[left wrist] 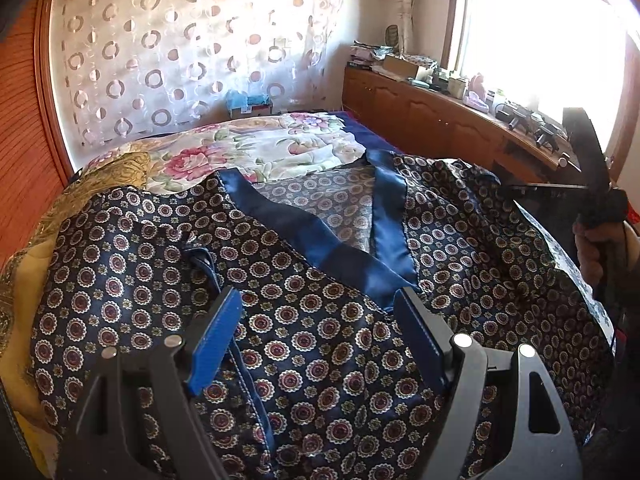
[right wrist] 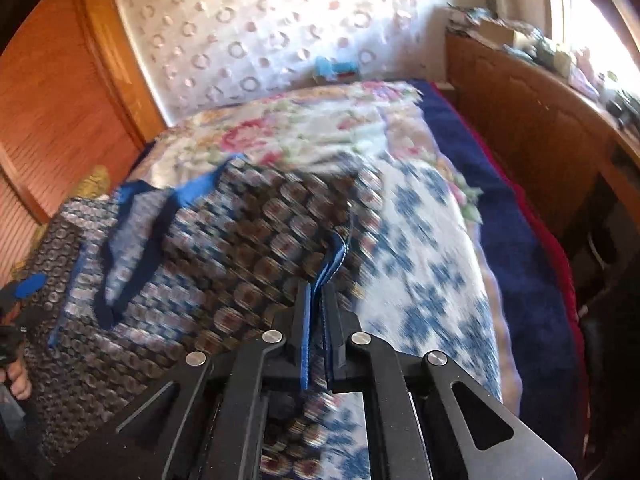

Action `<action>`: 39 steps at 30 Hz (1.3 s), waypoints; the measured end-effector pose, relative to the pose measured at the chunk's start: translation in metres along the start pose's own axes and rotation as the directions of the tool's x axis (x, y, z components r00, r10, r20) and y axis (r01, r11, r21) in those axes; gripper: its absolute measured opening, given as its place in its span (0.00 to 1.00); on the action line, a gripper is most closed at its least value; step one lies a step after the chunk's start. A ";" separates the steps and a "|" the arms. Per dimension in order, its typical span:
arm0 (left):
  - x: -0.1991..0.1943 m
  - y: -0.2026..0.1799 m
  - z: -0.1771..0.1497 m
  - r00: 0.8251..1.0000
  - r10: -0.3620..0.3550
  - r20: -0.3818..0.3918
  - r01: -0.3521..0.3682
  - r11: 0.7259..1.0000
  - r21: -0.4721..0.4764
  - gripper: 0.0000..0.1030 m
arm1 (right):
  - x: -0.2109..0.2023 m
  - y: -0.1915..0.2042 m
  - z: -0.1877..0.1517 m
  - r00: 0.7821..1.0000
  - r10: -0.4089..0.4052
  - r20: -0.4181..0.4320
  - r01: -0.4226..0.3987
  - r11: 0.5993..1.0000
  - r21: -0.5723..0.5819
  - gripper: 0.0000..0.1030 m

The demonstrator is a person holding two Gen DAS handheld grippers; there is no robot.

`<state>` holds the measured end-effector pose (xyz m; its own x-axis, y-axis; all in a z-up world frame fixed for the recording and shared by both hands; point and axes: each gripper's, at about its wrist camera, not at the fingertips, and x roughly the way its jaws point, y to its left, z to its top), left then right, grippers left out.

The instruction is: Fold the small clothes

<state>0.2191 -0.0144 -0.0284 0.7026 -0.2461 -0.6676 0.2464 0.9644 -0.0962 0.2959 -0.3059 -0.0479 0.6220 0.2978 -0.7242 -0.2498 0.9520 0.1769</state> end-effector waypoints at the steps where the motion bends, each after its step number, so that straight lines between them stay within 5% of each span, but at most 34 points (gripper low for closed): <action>1: 0.000 0.002 0.001 1.000 0.000 0.000 0.000 1.000 -0.004 0.77 | -0.001 0.006 0.004 1.000 0.015 0.008 -0.015 1.000 -0.016 0.02; 12: 0.000 0.018 0.004 0.999 0.050 0.022 -0.049 0.998 -0.028 0.77 | 0.023 0.076 0.031 0.980 0.192 -0.044 -0.197 0.968 -0.154 0.02; 14: 0.002 0.021 0.006 0.997 0.072 0.019 -0.071 0.997 -0.024 0.77 | 0.026 0.085 0.033 0.986 0.162 -0.044 -0.168 0.968 -0.189 0.06; 18: 0.000 0.027 0.011 0.998 0.062 0.021 -0.062 0.998 -0.026 0.77 | 0.022 0.087 0.035 0.991 0.131 -0.012 -0.130 0.968 -0.214 0.57; 24: -0.009 0.039 0.019 0.998 0.038 0.055 -0.034 0.998 -0.058 0.77 | 0.007 0.063 0.032 0.993 0.121 0.017 -0.116 0.977 -0.179 0.58; 33: -0.017 0.073 0.034 0.992 0.118 0.046 -0.116 0.992 -0.052 0.77 | 0.027 0.021 0.015 0.993 -0.114 -0.009 0.111 0.979 -0.173 0.67; 39: -0.018 0.104 0.038 0.981 0.192 0.022 -0.190 0.980 -0.062 0.77 | 0.047 -0.001 0.010 0.986 -0.162 -0.044 0.155 0.980 -0.123 0.67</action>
<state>0.2575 0.0863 0.0020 0.7517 -0.0584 -0.6569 0.0666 0.9977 -0.0125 0.3327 -0.2919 -0.0750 0.6206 0.1365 -0.7722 -0.2398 0.9706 -0.0211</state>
